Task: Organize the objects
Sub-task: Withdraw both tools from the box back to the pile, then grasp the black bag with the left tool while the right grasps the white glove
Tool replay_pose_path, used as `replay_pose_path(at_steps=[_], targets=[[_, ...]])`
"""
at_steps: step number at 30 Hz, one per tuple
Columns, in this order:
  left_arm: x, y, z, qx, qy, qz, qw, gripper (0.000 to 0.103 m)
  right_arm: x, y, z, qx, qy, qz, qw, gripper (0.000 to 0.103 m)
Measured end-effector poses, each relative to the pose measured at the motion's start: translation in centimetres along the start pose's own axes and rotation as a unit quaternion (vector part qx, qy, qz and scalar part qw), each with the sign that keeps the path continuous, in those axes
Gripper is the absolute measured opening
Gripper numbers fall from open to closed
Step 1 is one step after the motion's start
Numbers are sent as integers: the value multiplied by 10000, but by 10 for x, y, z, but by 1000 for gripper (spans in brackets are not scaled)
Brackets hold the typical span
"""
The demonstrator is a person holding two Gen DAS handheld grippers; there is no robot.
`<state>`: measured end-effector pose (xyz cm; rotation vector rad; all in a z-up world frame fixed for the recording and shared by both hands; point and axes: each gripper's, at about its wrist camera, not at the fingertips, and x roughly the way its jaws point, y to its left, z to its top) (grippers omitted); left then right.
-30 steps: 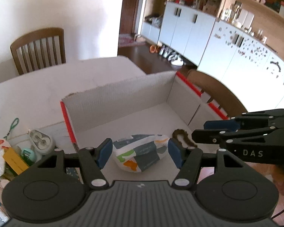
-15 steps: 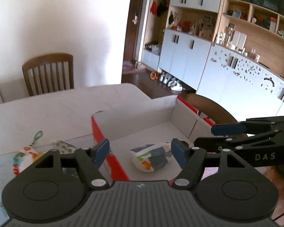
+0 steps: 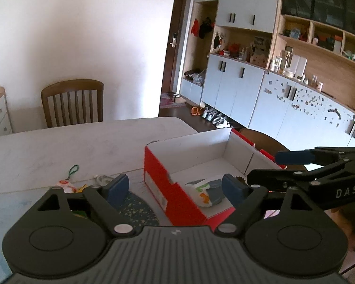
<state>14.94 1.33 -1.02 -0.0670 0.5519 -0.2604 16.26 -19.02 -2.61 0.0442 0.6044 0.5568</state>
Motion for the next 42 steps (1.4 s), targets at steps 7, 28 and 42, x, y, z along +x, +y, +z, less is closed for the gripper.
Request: replay_pose_path(at_steps=[7, 28, 42], targets=[[-19, 43, -17, -259, -6, 122, 9996, 103, 11, 32, -7, -29, 120, 62, 9999, 97], [-23, 178, -89, -750, 444, 1151, 9895, 103, 87, 117, -41, -302, 828, 280, 9957, 97], [20, 216, -124, -248, 997, 1162, 9879, 103, 143, 149, -51, -626, 1428, 531, 9863, 91]])
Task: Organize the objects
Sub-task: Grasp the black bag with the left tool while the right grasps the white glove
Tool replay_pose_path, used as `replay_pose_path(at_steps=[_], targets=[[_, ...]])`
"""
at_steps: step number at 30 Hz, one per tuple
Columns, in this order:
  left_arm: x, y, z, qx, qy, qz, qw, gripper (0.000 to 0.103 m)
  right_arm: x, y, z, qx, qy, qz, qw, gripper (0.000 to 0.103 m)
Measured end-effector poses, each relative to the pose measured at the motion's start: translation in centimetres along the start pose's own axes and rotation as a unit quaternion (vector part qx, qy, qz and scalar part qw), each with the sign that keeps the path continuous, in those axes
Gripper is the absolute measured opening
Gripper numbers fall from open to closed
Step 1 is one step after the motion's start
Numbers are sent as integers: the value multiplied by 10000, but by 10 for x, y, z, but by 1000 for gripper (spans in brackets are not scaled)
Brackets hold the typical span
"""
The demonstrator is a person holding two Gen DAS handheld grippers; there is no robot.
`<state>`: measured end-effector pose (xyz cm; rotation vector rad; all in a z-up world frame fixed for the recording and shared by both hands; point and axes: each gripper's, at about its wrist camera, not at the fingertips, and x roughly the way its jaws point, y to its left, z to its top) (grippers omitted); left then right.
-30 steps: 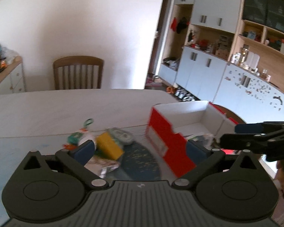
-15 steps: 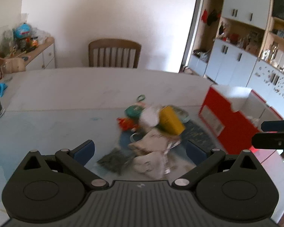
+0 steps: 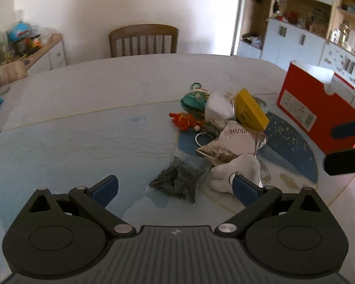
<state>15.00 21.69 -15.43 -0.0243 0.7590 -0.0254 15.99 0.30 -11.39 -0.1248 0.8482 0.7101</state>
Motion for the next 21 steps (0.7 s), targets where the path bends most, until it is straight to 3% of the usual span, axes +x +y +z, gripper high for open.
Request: replay_pose_path(at_steps=[14, 21], targets=[[24, 8, -3, 282, 157, -83, 9994, 103, 49, 21, 18, 3, 473, 277, 9985, 75], [29, 11, -2, 271, 173, -121, 9994, 102, 61, 27, 22, 54, 618, 345, 9975, 53]])
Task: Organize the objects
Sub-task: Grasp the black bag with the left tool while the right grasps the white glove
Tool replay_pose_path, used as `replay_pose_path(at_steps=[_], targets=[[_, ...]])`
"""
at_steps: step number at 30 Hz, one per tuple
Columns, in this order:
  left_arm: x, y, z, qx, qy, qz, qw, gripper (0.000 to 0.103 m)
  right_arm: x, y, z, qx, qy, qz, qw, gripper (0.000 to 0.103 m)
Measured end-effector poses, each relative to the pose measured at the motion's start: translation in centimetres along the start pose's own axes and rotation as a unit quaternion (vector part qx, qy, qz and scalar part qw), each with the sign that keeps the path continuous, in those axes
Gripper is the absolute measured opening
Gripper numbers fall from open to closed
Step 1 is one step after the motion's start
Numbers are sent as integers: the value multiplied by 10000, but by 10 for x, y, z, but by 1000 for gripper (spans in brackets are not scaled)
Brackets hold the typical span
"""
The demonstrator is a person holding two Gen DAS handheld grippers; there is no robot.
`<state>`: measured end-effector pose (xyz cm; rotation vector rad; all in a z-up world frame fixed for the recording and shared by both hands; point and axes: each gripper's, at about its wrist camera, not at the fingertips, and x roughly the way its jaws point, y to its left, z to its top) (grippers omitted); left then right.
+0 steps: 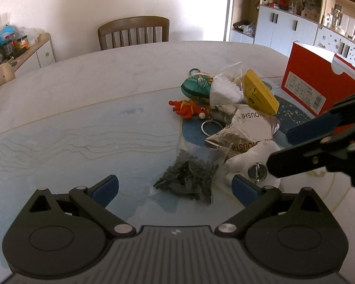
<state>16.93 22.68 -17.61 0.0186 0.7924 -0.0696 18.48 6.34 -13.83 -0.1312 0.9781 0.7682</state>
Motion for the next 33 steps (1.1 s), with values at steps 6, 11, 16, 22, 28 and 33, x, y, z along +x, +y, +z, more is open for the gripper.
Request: replay_pose_path(at_steps=[6, 11, 16, 22, 28, 33], targets=[[2, -3, 1, 67, 20, -119, 9999, 83, 7, 5, 5, -16, 111, 24, 9999, 46], [3, -5, 2, 128, 67, -190, 9997, 67, 16, 3, 6, 66, 261, -7, 9996, 39], [1, -7, 3, 81, 79, -222, 9997, 52, 15, 5, 5, -7, 264, 0, 9997, 24], [-4, -13, 2, 118, 77, -126, 9998, 32, 6, 6, 3, -75, 163, -19, 9998, 17], [-12, -16, 1, 127, 3, -53, 9999, 25, -9, 9, 0, -180, 4, -26, 9998, 16], [-27, -20, 3, 47, -72, 4, 10000, 24, -29, 2, -3, -107, -161, -24, 9998, 16]])
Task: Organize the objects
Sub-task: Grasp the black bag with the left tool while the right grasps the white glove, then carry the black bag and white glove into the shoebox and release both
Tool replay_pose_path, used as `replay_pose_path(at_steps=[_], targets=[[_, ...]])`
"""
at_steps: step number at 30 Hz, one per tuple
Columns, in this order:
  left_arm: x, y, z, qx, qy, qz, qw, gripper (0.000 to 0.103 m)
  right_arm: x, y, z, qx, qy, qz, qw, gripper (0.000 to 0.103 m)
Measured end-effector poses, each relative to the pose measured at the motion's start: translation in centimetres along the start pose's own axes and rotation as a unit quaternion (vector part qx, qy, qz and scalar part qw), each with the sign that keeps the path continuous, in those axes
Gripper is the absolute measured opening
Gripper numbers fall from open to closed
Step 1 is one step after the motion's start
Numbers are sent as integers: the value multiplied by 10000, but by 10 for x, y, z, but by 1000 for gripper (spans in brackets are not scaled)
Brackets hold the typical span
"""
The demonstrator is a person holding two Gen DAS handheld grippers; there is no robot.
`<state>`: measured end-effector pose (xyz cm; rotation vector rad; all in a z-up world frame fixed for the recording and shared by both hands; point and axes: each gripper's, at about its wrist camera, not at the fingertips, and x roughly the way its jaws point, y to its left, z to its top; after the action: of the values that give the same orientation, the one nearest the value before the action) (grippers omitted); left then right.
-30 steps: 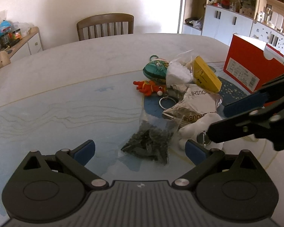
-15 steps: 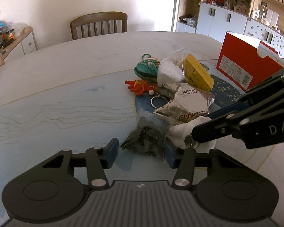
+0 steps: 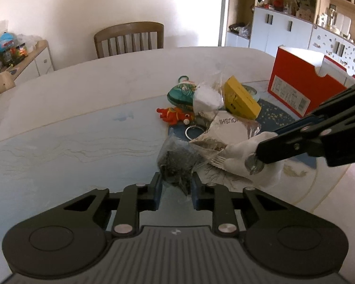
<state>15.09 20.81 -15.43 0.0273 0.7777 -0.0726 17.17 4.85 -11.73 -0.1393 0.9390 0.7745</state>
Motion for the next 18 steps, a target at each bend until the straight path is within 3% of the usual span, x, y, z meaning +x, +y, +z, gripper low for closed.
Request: replay_pose_path(at_steps=[9, 18], targets=[[-40, -12, 11, -212, -167, -129, 9996, 24, -40, -12, -6, 184, -394, 30, 9991, 16], [-70, -43, 36, -106, -356, -293, 9989, 24, -86, -31, -11, 248, -764, -133, 9967, 16]])
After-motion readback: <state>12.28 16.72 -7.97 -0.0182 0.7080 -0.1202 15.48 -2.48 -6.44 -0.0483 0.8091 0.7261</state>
